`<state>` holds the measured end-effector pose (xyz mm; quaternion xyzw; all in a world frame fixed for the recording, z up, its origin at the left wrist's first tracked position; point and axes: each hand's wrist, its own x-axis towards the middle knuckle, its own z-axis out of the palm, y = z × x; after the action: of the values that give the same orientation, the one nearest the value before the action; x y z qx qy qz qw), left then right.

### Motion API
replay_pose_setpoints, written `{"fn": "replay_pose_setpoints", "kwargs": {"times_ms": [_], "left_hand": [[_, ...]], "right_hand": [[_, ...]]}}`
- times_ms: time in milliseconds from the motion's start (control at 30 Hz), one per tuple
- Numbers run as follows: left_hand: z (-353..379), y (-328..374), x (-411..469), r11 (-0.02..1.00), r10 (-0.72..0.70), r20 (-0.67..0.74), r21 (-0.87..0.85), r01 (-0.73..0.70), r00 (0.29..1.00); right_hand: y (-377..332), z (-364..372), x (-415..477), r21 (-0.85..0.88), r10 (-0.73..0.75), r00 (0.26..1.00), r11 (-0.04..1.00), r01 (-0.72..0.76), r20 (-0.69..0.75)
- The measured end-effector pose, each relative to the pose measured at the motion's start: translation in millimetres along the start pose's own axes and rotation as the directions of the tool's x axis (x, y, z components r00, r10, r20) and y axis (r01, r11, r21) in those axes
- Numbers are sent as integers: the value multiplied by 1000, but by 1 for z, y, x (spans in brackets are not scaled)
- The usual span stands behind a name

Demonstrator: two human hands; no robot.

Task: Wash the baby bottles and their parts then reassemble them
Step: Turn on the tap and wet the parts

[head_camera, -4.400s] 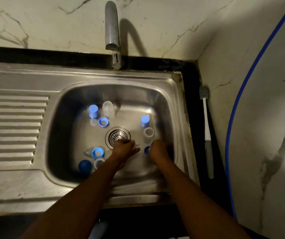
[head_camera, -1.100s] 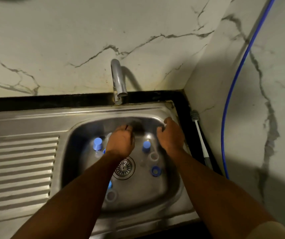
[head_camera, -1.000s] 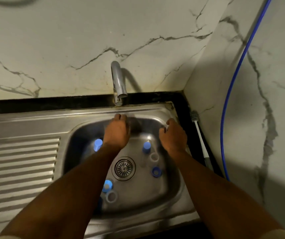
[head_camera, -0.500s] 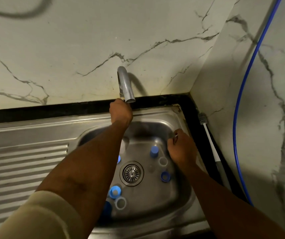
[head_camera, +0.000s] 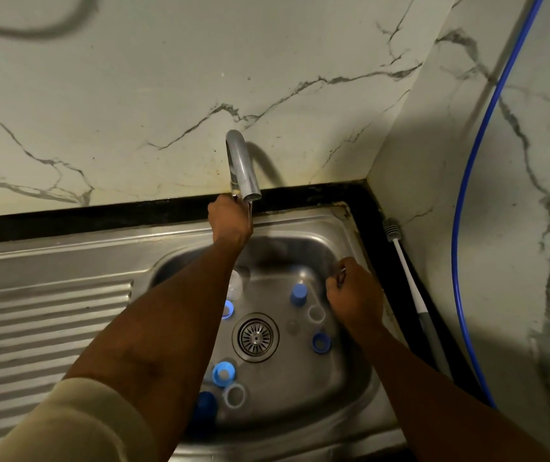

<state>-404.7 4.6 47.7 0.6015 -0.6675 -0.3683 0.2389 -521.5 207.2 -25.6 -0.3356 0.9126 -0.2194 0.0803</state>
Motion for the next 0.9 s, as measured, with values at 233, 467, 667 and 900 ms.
{"fn": "replay_pose_setpoints", "kwargs": {"times_ms": [233,467,667,900], "left_hand": [[0,0,1,998,-8,4,54,8,1000],[0,2,1,997,-13,-6,72,13,1000],[-1,0,1,999,-2,-6,42,2,1000],[0,-2,5,999,15,2,32,-15,1000]], "right_hand": [[4,1,-2,1,-15,1000,1000,15,-9],[9,1,-4,7,-25,1000,1000,25,-19],[8,2,-8,-10,-25,1000,1000,25,-18],[8,4,-14,4,-22,1000,1000,22,-12]]}}
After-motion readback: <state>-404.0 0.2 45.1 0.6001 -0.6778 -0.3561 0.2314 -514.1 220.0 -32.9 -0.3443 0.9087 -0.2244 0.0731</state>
